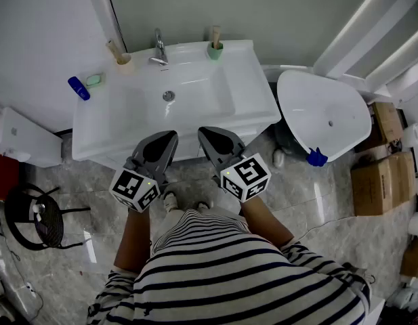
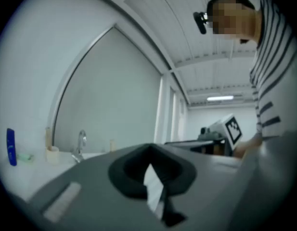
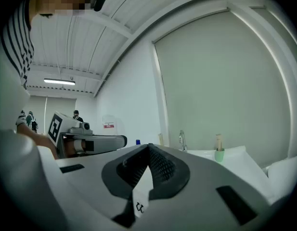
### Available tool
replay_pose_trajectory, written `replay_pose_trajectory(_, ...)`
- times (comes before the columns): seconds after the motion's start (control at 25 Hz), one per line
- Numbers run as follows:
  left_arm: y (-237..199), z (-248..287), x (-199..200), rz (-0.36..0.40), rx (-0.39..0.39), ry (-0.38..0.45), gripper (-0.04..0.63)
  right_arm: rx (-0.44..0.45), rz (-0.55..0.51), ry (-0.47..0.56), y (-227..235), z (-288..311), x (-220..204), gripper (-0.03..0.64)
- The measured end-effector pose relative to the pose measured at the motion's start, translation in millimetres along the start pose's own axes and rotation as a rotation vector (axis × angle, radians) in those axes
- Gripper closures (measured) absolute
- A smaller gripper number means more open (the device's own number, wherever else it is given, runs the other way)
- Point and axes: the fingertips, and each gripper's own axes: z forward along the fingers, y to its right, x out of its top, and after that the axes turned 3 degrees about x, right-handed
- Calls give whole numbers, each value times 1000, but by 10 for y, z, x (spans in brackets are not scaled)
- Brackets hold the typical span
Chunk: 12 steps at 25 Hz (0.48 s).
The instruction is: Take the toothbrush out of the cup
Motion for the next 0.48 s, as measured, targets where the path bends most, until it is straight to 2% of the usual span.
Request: replay_pose_trajectory(0.48,74,-1,27,7,2,0,588,-5,-15,20,4,-79,65,611)
